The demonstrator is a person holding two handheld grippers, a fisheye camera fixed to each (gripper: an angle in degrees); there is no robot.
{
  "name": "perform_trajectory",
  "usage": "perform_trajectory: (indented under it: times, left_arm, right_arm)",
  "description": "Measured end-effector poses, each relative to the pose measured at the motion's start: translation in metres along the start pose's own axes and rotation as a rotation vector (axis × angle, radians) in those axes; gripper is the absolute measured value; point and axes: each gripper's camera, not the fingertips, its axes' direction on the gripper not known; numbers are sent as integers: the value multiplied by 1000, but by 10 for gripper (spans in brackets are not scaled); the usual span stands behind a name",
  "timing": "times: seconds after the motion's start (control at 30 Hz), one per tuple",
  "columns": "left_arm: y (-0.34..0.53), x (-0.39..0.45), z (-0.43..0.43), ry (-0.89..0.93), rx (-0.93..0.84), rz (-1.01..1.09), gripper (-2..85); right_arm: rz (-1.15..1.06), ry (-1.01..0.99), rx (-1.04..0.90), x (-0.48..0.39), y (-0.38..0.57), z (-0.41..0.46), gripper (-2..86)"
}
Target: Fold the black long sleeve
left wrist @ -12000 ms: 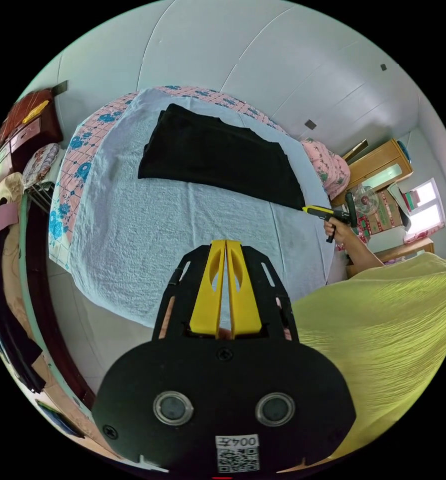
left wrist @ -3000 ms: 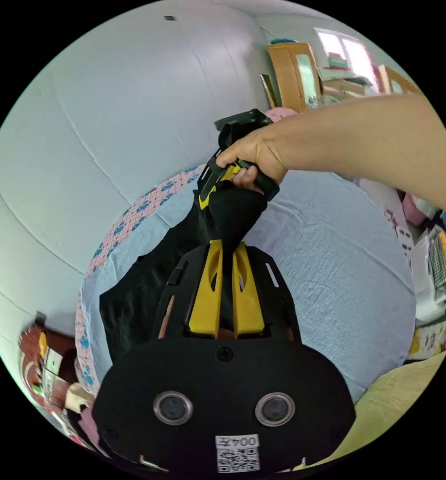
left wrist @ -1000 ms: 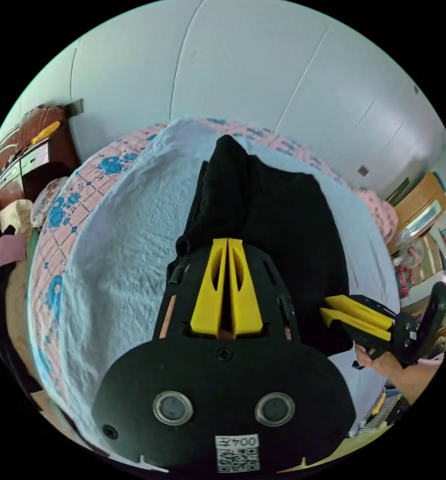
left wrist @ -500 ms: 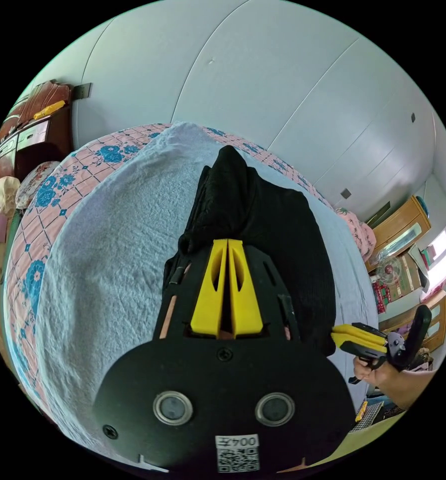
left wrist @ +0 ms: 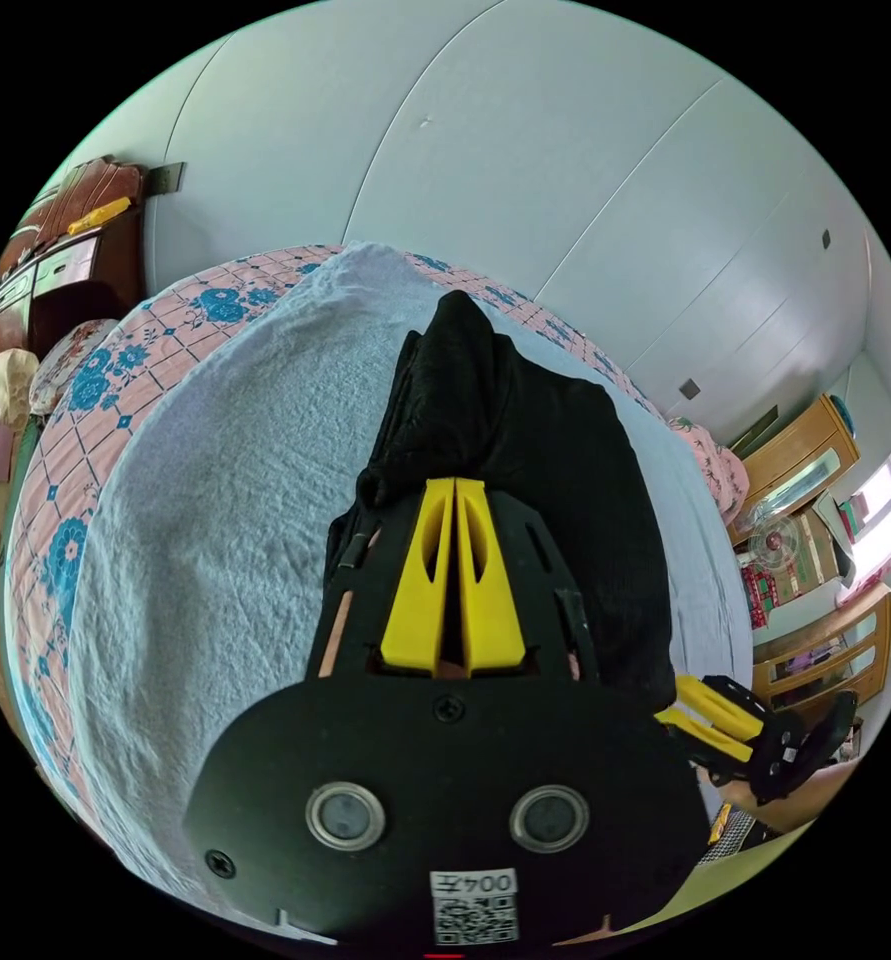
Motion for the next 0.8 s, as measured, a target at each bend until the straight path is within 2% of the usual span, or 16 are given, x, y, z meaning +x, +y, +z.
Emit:
perform_trajectory:
  times: [0.17,0.27,0.47,0.57,0.63,0.77,0.8]
  left_arm:
    - [11,14,13,1,-1,1,6]
    - [17,23,20,-5,-1,3,6]
    - [27,35,32,41,-6,-40,7]
    - [29,48,16,91,12,-70,9]
    - [28,75,0,15,44,27,11]
    - [20,164,20,-320,18,462,23]
    - [18,174,29,-346,7,512,26]
  right_arm:
    - [-90,107,11,-4,6,-10,42]
    - [-90,66,-15,5,11,-3,48]
    - [56,-95,-2,60,4,-47,50]
    - [120,-61,30,81,1,-66,36]
    - [148,-70,59,94,-3,-76,37]
    - [182,-181,75,118,-23,-70,65]
    - [176,-187,75,119,-28,-68,67]
